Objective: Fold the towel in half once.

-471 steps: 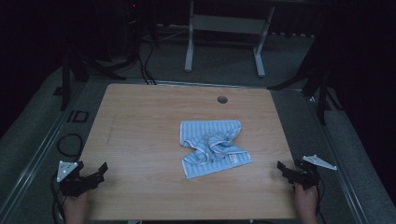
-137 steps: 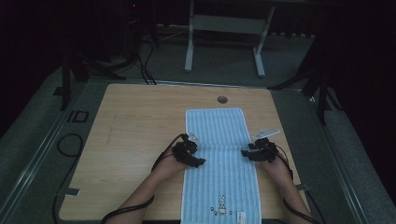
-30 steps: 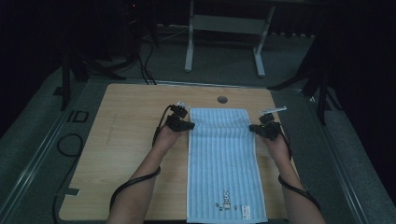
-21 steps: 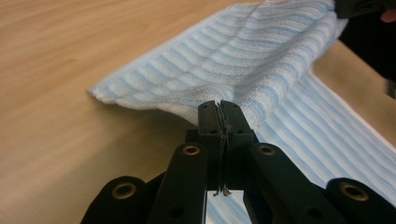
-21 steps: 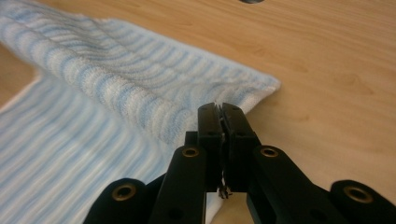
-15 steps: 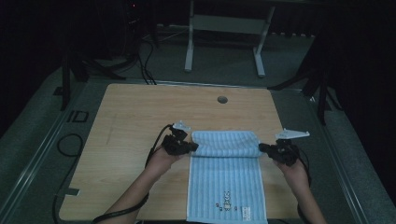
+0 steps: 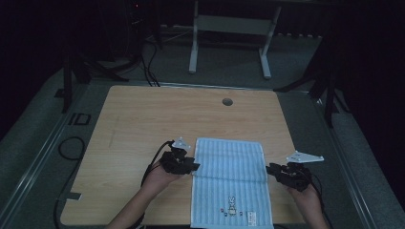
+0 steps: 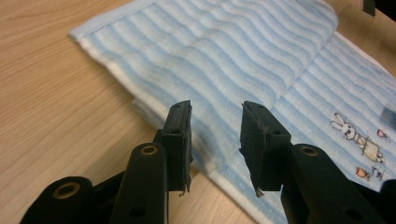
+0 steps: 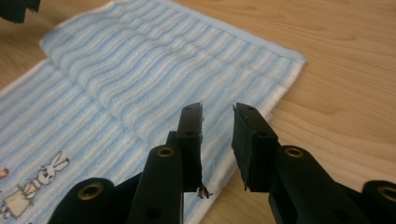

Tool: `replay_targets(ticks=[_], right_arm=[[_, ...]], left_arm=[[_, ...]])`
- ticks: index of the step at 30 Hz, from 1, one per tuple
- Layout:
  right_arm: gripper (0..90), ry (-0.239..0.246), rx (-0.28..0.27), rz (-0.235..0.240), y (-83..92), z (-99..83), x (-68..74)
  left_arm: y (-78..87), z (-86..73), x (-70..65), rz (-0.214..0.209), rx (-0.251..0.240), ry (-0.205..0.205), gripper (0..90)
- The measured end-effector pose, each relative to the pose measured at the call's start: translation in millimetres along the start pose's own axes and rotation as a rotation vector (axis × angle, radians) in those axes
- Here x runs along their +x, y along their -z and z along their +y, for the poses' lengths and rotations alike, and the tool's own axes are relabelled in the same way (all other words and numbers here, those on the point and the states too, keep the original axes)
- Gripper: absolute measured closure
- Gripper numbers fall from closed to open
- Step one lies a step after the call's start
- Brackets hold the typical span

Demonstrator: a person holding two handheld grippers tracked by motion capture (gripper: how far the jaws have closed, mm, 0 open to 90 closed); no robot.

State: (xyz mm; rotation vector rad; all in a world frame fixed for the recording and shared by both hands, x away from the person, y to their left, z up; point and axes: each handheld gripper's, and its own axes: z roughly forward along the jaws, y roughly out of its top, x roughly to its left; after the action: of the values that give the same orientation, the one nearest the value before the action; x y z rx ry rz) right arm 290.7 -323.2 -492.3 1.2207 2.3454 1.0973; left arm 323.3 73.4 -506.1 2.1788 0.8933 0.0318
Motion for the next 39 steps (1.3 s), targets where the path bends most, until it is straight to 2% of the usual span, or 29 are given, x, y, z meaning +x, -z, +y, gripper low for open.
replay_targets(ticks=[1,3,4,9,11,16,20,25,30,35,39], right_arm=[[72.1,0.012,0.012,0.004,-3.3,1.4,2.2],[72.2,0.033,0.034,0.004,-11.5,1.3,7.1],[72.0,0.037,0.05,0.001,-16.5,0.3,9.1],[71.8,0.056,0.127,-0.022,-41.4,-8.5,8.0],[71.7,0.068,0.16,-0.04,-49.8,-11.1,5.9],[71.6,0.059,0.156,-0.023,-57.7,-8.5,-0.5],[71.6,0.067,0.156,-0.034,-72.7,5.0,-4.3],[71.5,0.073,0.161,-0.038,-88.8,20.4,-7.2],[71.3,0.056,0.173,-0.036,-102.1,34.4,-12.0],[71.3,0.044,0.174,-0.037,-110.5,43.0,-16.6],[70.8,0.039,0.171,-0.041,-112.7,44.8,-17.5]], left_arm=[[-4.1,0.6,-2.5,-0.01,0.018,-0.011,63.1],[-15.1,0.4,-7.6,-0.004,0.049,-0.031,63.2],[-20.9,0.1,-8.9,-0.017,0.066,-0.039,63.3],[-44.0,-3.7,-9.4,-0.002,0.114,-0.036,63.7],[-45.5,-4.2,-5.3,-0.017,0.104,-0.022,64.2],[-45.4,-1.7,3.7,0.003,0.097,-0.014,65.4],[-45.3,5.3,14.9,0.06,0.11,-0.039,65.5],[-44.3,11.9,30.7,0.084,0.118,-0.019,65.5],[-45.5,17.8,42.6,0.11,0.113,-0.004,65.4],[-47.6,23.8,48.6,0.137,0.12,-0.005,65.1],[-48.0,24.1,49.4,0.13,0.122,-0.004,63.6]])
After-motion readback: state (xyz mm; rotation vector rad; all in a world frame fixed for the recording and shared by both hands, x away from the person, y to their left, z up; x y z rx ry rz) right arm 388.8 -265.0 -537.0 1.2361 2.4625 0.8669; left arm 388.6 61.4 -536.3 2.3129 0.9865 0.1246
